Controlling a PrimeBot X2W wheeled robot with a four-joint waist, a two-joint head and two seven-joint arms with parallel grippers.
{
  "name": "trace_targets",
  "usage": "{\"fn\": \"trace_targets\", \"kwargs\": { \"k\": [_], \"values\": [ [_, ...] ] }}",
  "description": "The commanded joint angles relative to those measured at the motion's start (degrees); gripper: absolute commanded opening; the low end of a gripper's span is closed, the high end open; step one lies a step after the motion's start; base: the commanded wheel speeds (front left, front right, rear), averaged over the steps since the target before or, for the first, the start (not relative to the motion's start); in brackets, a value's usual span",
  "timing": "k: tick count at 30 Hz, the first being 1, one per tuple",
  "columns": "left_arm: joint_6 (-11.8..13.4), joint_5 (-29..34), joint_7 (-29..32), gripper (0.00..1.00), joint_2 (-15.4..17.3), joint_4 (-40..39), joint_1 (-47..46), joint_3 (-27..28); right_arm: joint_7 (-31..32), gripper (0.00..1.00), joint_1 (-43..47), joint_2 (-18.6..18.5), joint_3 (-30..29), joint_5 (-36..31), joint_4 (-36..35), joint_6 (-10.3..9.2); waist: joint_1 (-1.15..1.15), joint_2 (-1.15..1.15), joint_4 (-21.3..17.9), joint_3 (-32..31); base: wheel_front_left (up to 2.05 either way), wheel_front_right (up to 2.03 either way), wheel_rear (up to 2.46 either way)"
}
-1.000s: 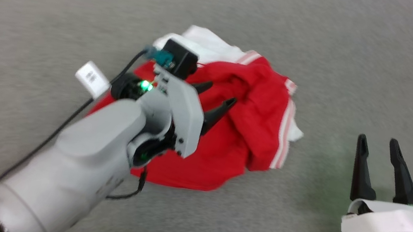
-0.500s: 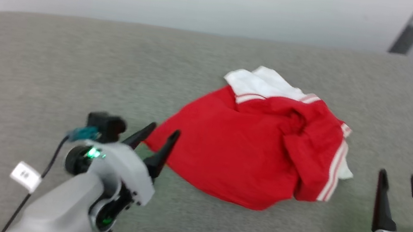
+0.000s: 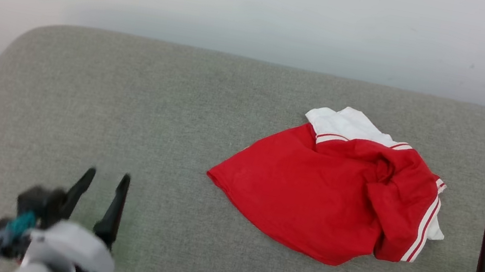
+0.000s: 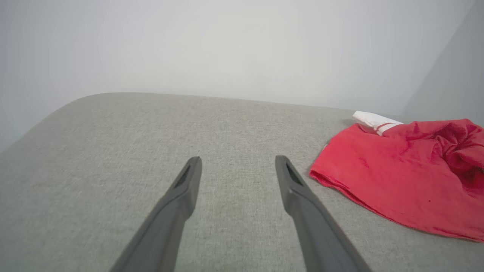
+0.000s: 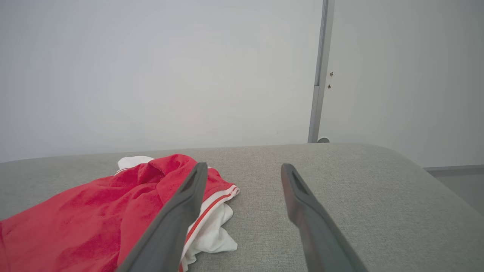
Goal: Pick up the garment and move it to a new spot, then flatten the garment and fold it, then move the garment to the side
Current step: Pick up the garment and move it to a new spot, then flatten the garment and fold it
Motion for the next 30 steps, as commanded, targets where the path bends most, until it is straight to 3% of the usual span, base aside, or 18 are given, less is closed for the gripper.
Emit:
{"fn": "trace_targets", "kwargs": {
  "k": [1,7,13,18,30],
  "values": [
    [0.27,2.03,0.01,1.00,-1.01,-1.74,2.40,2.07,-0.28,1.00,0.81,-0.28,-0.23,-0.12,-0.50,-0.08,0.00,0.00,-0.20,-0.48,0.00,0.00,0.00],
    [-0.81,12.07,0.01,1.00,-4.18,-9.84,10.39,11.31,-0.28,1.00,1.66,-0.37,-1.02,-0.25,-2.07,-0.08,0.00,0.00,-1.18,-1.24,0.00,0.00,0.00],
    [-3.60,17.51,0.00,1.00,-7.94,-14.69,15.03,17.73,-0.28,1.00,2.11,0.33,-0.89,-0.32,-3.69,-0.08,0.00,0.00,-2.36,-1.79,0.00,0.00,0.00],
    [-5.39,20.51,0.00,1.00,-9.92,-14.46,15.77,19.66,-0.28,1.00,1.96,0.79,-0.39,-0.26,-3.78,-0.08,0.00,0.00,-3.16,-1.21,0.00,0.00,0.00],
    [-7.06,22.87,0.00,1.00,-12.86,-14.11,14.59,20.67,-0.28,1.00,0.83,0.74,0.54,0.07,-3.82,-0.08,0.00,0.00,-4.31,-0.79,0.00,0.00,0.00]
  ]
}}
